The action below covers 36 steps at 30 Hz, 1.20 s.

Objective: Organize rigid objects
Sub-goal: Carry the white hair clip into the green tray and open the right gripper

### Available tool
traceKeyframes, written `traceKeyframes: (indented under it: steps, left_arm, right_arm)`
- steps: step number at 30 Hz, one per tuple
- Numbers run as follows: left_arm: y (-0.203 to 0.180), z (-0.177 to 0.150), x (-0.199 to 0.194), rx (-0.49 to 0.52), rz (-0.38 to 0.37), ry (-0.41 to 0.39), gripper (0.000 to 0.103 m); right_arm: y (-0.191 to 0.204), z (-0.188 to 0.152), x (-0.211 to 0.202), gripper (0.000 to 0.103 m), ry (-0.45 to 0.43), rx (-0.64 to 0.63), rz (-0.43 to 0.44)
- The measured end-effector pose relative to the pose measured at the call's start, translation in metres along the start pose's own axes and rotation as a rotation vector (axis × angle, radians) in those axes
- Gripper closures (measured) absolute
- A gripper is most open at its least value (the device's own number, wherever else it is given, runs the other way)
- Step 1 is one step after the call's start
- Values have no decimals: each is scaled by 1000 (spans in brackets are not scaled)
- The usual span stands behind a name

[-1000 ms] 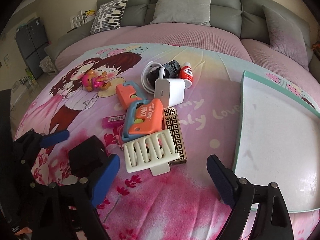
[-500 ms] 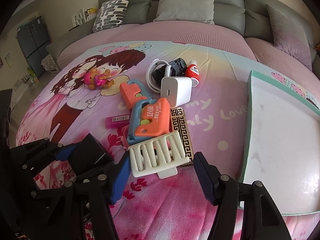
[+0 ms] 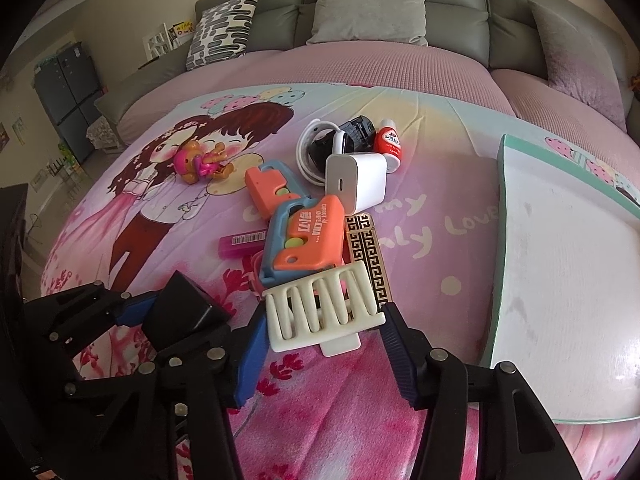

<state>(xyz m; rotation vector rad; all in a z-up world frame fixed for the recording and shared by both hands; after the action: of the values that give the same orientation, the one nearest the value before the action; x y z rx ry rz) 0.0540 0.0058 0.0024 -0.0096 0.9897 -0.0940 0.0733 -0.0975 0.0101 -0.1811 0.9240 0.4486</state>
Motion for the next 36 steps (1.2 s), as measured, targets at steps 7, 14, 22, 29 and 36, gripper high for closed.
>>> traceKeyframes:
  steps: [7, 14, 22, 29, 36]
  left_arm:
    - [-4, 10, -23, 36, 31, -49, 60]
    - [-18, 44, -56, 96, 65, -133, 60]
    - [-76, 105, -86, 164, 74, -284, 60]
    - [-125, 124, -62, 133, -12, -261, 60]
    - [-168, 136, -31, 93, -32, -228, 60]
  right_arm:
    - [-1, 3, -28, 46, -68, 4, 6]
    - [-19, 25, -68, 46, -184, 41, -24]
    - [-74, 56, -104, 46, -302, 177, -174]
    - [-148, 37, -122, 46, -287, 326, -371]
    - [-217, 0, -133, 46, -233, 510, -500]
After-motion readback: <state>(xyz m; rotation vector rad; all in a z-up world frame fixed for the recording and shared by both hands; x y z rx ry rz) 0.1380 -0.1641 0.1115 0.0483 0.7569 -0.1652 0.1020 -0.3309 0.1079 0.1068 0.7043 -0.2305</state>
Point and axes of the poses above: each gripper's, at about its wrist camera, not at the fingertips, and x roughly the way its jaws point, y to its left, z to its top, the point moved 3 cm from there along x, roughly the way its jaws point, and after that the axes turned 9 degrees about -x, right-handed, at the moved point
